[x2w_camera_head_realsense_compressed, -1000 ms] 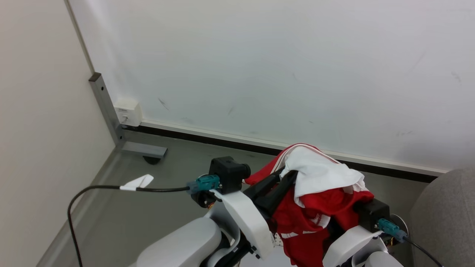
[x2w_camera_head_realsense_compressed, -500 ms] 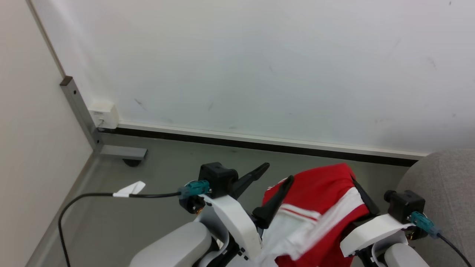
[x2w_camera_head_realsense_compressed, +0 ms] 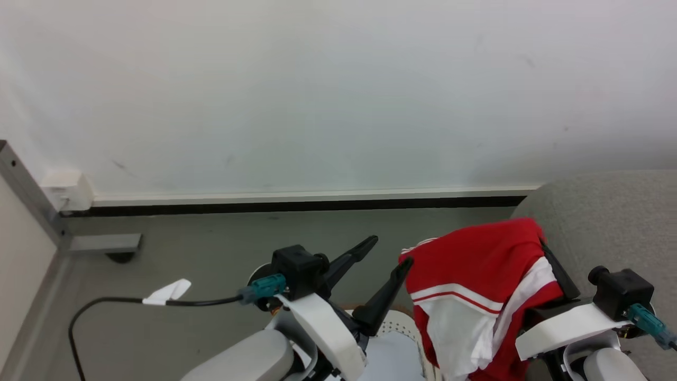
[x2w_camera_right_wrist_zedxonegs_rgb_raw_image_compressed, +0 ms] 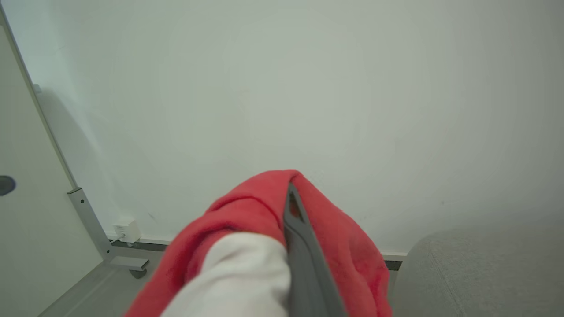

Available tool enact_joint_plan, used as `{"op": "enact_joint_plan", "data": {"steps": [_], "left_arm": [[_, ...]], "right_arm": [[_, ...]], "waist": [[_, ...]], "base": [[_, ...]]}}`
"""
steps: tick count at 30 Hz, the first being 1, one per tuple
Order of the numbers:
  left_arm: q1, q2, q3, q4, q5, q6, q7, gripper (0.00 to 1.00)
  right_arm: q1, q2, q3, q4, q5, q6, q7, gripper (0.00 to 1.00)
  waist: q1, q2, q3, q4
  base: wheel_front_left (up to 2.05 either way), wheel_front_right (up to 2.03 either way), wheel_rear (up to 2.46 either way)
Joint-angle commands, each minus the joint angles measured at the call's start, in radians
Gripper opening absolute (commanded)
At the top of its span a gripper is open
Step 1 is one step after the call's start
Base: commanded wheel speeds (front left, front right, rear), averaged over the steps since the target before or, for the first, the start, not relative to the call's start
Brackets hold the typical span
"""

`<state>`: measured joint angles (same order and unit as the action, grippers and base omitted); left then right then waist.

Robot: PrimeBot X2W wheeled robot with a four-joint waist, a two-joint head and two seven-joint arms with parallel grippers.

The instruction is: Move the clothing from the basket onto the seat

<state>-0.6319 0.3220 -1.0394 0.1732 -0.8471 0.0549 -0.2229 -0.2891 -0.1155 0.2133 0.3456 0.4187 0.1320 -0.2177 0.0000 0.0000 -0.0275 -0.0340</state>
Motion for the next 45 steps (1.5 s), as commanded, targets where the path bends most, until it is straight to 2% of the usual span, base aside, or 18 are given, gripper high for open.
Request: {"op": "enact_joint_plan", "data": {"steps": [1,13,22,28,35,42,45], "left_arm": [[0.01,0.005,0.004,-0.015,0.01,0.004,-0.012,1.0],[0.039,0.018,0.009,-0.037,0.069,0.013,-0.033,1.0],[0.046,-0.003,0.008,-0.021,0.084,0.001,-0.04,1.0],[0.049,-0.009,0.006,-0.001,0.098,0.0,-0.041,1.0],[0.041,-0.012,0.004,0.003,0.104,-0.004,-0.042,1.0],[-0.008,0.008,0.002,-0.033,0.126,-0.006,-0.014,1.0],[-0.035,0.036,0.003,-0.056,0.134,-0.009,0.001,1.0]], "right_arm": [[0.022,0.001,-0.013,-0.039,-0.017,-0.003,0.014,0.0],[0.104,0.038,-0.047,-0.249,-0.074,-0.003,0.122,0.0],[0.174,0.05,-0.083,-0.332,-0.085,-0.003,0.158,0.0],[0.189,0.055,-0.093,-0.362,-0.088,-0.003,0.174,0.0],[0.184,0.058,-0.105,-0.377,-0.09,-0.003,0.181,0.0],[0.074,0.044,-0.152,-0.397,-0.084,-0.003,0.196,0.0],[-0.008,0.028,-0.182,-0.398,-0.099,-0.003,0.215,0.0]], "waist": [[0.0,0.0,0.009,-0.059],[0.0,0.0,0.034,-0.269],[0.0,0.0,0.043,-0.375],[0.0,0.0,0.048,-0.4],[0.0,0.0,0.061,-0.396],[0.0,0.0,0.15,-0.359],[0.0,0.0,0.212,-0.335]], "base": [[0.0,0.0,0.0],[0.0,0.0,0.0],[0.0,0.0,0.0],[0.0,0.0,0.0],[0.0,0.0,0.0],[0.0,0.0,0.0],[0.0,0.0,0.0]]}}
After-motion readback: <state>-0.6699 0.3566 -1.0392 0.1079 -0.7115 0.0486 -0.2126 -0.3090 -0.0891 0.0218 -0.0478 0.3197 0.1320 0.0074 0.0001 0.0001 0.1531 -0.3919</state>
